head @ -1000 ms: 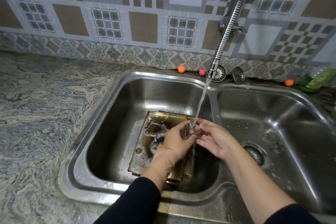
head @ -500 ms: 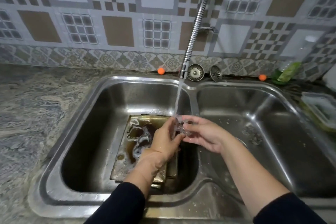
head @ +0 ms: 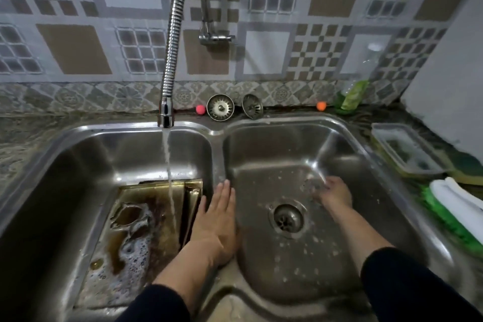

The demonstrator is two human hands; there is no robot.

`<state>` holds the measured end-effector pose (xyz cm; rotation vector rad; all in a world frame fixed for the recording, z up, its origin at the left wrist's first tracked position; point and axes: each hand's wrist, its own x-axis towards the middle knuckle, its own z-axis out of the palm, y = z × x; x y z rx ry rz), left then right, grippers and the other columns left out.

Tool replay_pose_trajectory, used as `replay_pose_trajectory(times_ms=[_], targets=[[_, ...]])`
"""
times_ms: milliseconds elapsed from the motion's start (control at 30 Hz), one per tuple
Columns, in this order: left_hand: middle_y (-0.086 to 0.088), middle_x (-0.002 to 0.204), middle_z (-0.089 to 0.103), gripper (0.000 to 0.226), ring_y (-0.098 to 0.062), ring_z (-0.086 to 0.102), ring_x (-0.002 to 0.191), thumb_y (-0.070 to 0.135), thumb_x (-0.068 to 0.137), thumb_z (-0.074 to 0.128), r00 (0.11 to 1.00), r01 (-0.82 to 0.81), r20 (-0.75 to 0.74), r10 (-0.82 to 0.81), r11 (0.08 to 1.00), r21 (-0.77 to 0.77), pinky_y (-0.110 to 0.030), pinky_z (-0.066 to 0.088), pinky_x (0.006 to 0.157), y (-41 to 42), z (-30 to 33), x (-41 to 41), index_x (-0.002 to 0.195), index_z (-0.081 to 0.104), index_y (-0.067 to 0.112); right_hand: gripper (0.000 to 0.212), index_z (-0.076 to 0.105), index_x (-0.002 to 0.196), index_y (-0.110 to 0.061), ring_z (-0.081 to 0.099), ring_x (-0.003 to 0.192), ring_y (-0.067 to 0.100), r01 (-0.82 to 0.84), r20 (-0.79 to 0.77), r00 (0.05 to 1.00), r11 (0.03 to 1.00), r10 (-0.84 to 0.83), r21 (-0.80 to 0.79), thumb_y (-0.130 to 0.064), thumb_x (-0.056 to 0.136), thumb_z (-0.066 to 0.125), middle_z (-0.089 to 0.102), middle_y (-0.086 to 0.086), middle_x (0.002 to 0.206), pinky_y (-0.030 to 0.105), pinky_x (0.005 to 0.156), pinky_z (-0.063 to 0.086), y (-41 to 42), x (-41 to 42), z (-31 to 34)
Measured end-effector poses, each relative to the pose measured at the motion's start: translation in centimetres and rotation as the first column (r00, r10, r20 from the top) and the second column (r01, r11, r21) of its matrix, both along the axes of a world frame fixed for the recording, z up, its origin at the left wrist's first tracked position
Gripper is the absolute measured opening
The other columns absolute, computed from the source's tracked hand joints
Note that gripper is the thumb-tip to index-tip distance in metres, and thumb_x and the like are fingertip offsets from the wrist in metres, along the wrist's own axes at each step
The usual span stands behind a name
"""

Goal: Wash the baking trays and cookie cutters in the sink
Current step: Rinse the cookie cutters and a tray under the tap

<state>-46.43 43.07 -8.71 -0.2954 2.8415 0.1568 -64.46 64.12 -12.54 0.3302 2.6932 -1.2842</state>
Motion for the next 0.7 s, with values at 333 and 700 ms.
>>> replay_pose_trajectory(times_ms=[333,700], targets=[[0.008,0.142,-0.045,0.082,-0.011,-0.038,0.134,0.061,0.063,-0.018,0.997,-0.064,-0.047,0.064,0.998,0.002,-0.038,-0.021,0.109,0.2,-0.7,0.2,0.135,-0.035,0.023,0.059,0.044,0.139,-0.018,0.056,0.118,0.029,0.109,0.027,0.994,0.993,-0.107,-0.050,-0.016,0.085,0.068,0.059,0.008,0.131,0.030,0.090,0.045,1.1,-5.3,-6.3],[0.004,0.153,-0.032,0.078,-0.011,-0.030,0.139,0.062,0.089,0.006,0.998,-0.050,-0.028,0.050,0.999,0.022,-0.046,-0.011,0.118,0.3,-0.6,0.0,0.148,-0.019,0.019,0.046,0.055,0.126,-0.029,0.051,0.118,0.026,-0.282,-0.105,0.940,0.914,0.324,0.290,-0.016,0.083,0.064,0.057,0.001,0.130,0.036,0.096,0.047,-1.1,0.1,-2.0]])
